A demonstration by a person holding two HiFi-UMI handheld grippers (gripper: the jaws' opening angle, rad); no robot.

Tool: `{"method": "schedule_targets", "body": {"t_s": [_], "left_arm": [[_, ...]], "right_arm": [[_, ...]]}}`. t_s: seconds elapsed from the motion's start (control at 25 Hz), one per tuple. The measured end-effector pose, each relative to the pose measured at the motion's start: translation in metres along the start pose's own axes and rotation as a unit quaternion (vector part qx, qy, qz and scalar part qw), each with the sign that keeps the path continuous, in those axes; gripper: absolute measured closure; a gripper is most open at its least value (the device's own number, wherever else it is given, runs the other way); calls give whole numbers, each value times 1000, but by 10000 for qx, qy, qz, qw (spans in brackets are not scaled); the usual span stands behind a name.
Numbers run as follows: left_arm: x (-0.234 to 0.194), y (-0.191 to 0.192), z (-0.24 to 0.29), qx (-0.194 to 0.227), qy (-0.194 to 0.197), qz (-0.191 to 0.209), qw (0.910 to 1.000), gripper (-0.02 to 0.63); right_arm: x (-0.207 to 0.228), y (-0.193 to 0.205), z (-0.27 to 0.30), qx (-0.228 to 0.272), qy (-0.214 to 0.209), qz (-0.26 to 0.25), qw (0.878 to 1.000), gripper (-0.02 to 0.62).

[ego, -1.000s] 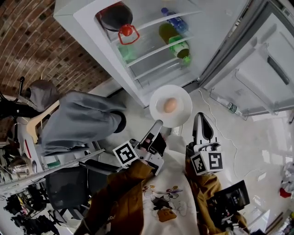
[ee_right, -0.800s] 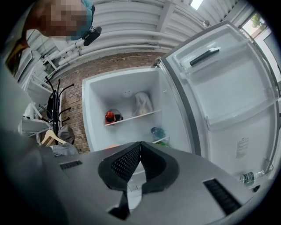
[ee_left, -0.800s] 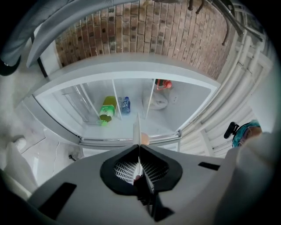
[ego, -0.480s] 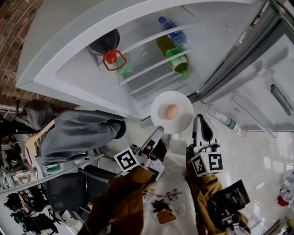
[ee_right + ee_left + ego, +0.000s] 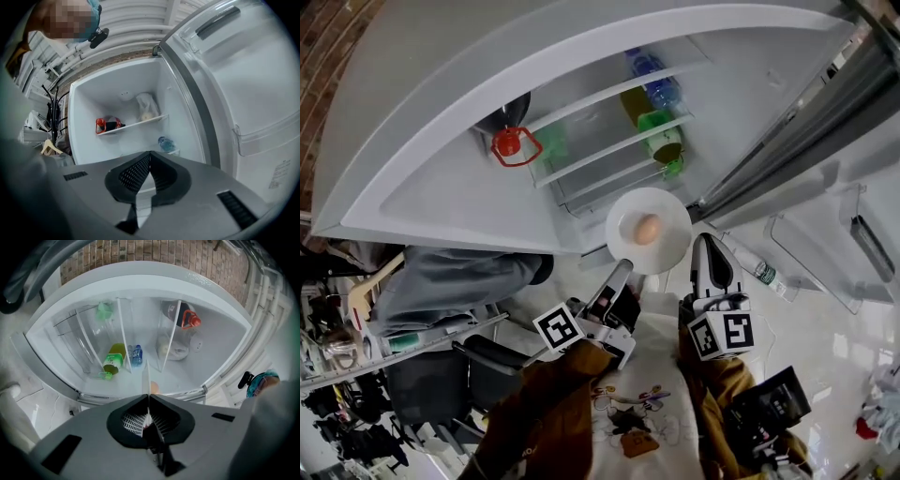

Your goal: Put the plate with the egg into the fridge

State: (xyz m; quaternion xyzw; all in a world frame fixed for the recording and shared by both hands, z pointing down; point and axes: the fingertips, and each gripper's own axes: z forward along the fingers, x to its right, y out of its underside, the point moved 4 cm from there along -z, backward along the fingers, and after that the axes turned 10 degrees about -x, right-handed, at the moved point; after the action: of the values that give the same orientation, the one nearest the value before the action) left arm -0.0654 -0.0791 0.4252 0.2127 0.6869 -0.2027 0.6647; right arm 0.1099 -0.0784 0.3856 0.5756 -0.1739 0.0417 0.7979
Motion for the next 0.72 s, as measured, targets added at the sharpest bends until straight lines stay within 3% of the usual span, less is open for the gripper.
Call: {"method": "schedule_targets", "body": {"t_s": [0.72], "left_arm": [[-6,-3,28,581,135,-63,9982,589]], "right_arm": [[24,-13,18,-58,-394,-226,9989,591]]}}
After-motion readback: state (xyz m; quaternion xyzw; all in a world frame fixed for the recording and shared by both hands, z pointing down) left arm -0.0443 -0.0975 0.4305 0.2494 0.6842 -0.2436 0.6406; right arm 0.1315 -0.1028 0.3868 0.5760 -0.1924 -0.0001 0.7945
